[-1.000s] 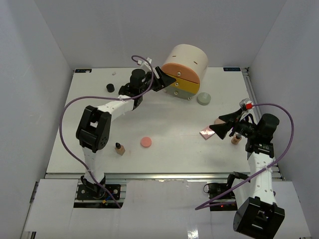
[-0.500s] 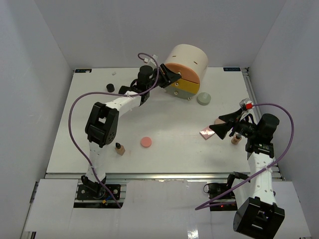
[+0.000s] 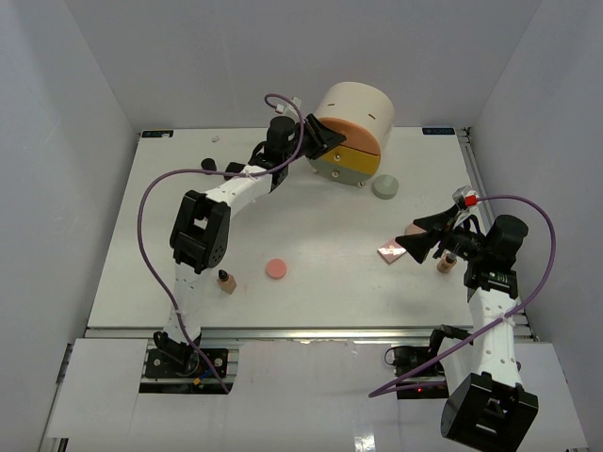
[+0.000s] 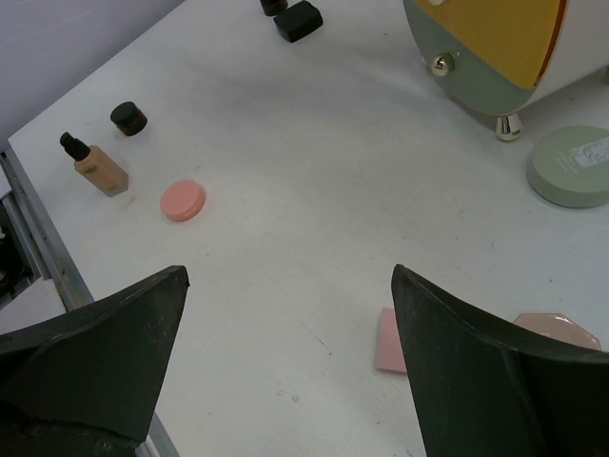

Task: Organize the makeup

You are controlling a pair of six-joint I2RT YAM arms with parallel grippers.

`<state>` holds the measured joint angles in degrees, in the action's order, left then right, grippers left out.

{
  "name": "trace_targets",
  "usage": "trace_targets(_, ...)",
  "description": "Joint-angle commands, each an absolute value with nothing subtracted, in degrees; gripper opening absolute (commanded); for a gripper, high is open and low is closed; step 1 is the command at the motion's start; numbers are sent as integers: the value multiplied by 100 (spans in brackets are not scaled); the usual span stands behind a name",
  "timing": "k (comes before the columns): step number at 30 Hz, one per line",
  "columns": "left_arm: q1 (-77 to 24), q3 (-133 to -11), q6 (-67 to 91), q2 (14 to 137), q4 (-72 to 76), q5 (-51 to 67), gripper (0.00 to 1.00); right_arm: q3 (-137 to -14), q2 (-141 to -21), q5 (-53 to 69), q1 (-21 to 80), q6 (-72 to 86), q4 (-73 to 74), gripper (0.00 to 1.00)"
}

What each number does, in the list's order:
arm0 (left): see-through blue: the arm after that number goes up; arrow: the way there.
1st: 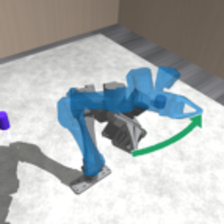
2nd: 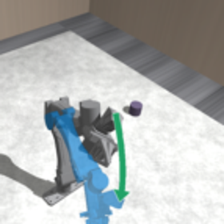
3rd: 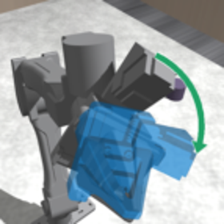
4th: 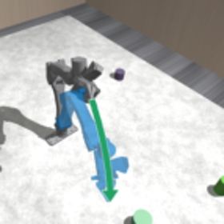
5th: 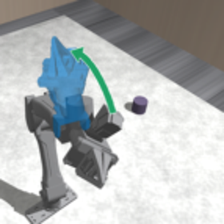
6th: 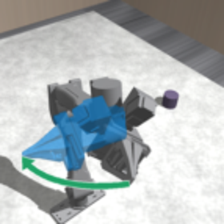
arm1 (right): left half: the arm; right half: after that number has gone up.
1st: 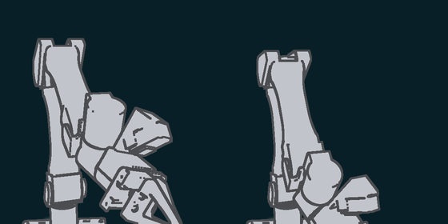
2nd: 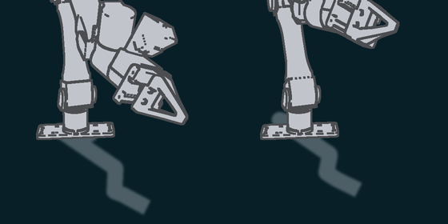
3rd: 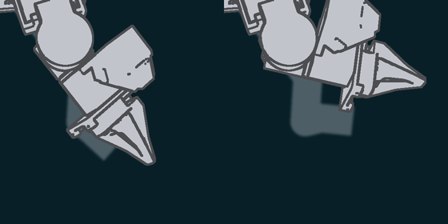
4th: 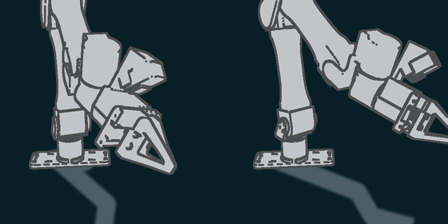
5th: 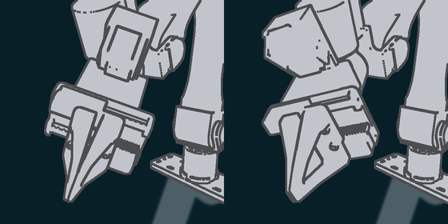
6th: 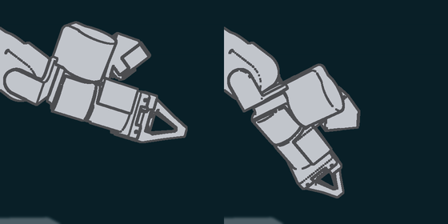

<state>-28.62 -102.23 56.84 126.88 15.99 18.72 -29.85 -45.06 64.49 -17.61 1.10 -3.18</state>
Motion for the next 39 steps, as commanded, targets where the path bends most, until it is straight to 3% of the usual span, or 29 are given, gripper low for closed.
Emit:
trace_targets(1,-2868,-10594,5660,12697,1166,1603,49,-3132,-4482,6513,-1731,120,-519,94)
trace_targets(7,-2865,-10794,5685,12754,1078,1544,47,-3113,-4498,6495,-1738,134,-559,94)
trace_targets(15,-2868,-10812,5739,12751,1010,1762,22,-3094,-4488,6466,-1731,147,-580,93)
trace_targets(22,-2868,-9979,5470,12041,1227,2170,10,-3094,-4468,6460,-1734,149,-589,93)
trace_targets(30,-2878,-8271,5354,10785,1748,2398,8,-3020,-4426,6524,-1731,258,-723,93)
trace_targets(36,-2886,-7962,5402,10578,1850,2533,12,-2963,-4391,6685,-1731,320,-846,93)
trace_targets(39,-2895,-7934,5427,10567,1855,2541,25,-2942,-4365,6765,-1736,325,-892,93)
